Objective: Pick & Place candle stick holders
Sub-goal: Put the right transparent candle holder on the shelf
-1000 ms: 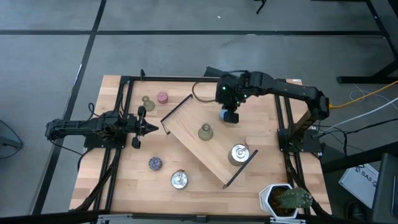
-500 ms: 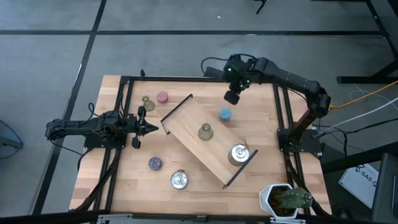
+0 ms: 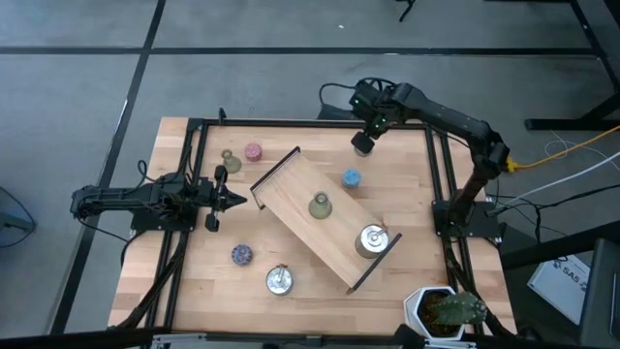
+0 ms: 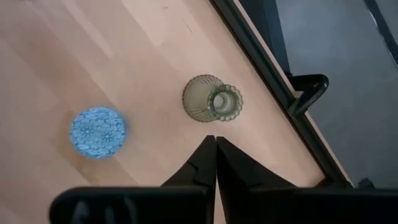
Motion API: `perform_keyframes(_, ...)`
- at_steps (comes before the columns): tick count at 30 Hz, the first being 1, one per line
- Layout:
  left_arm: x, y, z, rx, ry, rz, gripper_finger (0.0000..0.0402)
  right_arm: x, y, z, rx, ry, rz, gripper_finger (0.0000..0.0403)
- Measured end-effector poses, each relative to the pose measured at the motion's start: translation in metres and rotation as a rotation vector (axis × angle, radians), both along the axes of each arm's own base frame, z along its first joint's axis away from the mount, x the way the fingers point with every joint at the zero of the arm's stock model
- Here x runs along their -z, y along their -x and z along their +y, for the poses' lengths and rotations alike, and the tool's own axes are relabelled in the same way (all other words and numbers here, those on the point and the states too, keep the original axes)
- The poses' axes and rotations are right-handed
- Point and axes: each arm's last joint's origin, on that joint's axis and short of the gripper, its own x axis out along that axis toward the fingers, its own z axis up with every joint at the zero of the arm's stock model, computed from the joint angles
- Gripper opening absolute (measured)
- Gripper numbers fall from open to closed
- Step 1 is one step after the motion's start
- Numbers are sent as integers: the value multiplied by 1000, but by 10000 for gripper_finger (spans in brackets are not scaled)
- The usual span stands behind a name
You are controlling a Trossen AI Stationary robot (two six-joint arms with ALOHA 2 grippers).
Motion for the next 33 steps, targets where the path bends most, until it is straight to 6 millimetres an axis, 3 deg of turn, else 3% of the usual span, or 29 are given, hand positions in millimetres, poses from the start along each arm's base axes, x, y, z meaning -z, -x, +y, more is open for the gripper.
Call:
perform_keyframes(12, 0, 0, 0, 0, 0, 0, 4, 22, -5, -22, 46, -22, 40, 87)
perform_keyframes(26, 0, 0, 0, 0, 0, 0, 4, 32, -11, -33, 69, -17, 14, 261)
perform_keyframes(33, 0, 0, 0, 0, 0, 0, 4, 48, -9, -33, 80, -28, 23, 317)
